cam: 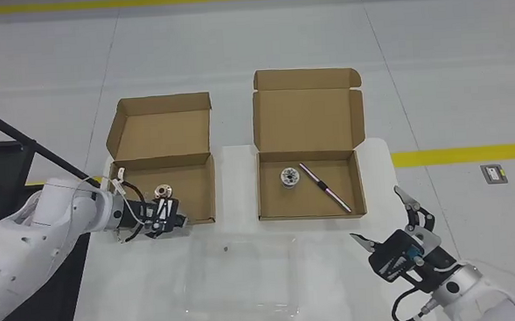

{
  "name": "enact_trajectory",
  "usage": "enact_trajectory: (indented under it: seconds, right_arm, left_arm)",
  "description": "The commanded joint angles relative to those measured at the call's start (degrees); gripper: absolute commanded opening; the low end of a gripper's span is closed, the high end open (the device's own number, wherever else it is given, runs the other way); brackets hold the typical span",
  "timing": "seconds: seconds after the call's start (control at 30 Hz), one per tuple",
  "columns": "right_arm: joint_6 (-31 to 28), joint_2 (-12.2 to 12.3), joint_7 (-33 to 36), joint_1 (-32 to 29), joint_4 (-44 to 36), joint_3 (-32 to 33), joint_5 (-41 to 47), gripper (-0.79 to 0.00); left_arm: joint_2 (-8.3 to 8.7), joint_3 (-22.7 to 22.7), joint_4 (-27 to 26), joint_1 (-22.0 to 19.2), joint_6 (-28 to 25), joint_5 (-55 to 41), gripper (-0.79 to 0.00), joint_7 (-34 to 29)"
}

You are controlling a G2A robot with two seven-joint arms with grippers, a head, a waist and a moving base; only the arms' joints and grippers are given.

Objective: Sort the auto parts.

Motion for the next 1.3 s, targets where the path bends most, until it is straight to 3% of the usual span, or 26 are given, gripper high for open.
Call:
enact_trajectory:
  seconds: [0.0,0.23,0.37,0.53,0.9,1.03,1.1,1.27]
  right_arm:
    - [0.0,0.0,0.0,0.0,0.0,0.0,0.0,0.000]
    - [0.0,0.0,0.0,0.0,0.0,0.0,0.0,0.000]
    - [0.0,0.0,0.0,0.0,0.0,0.0,0.0,0.000]
    - [0.0,0.0,0.0,0.0,0.0,0.0,0.0,0.000]
    - [0.0,0.0,0.0,0.0,0.0,0.0,0.0,0.000]
    - [0.0,0.0,0.0,0.0,0.0,0.0,0.0,0.000]
    - [0.0,0.0,0.0,0.0,0.0,0.0,0.0,0.000]
    - [0.0,0.0,0.0,0.0,0.0,0.0,0.0,0.000]
  left_arm:
    - [-0.10,0.2,0.0,-0.1,0.0,0.8,-0.785,0.2]
    - [-0.10,0.1,0.2,0.1,0.5,0.7,-0.785,-0.2]
    - [-1.29,-1.6,8.4,1.7,5.6,-7.5,-0.785,-7.3]
    - [-4.98,-0.7,16.1,1.2,8.1,-13.4,-0.785,-17.3]
    - [-15.75,5.1,31.0,-1.6,10.2,-15.9,-0.785,-20.5]
    - [-18.82,6.1,36.0,-2.8,11.4,-15.3,-0.782,-19.3]
    - [-20.07,6.4,38.2,-3.1,11.8,-15.0,-0.603,-18.4]
    - [-22.68,6.7,43.1,-3.8,12.4,-14.5,-0.413,-16.5]
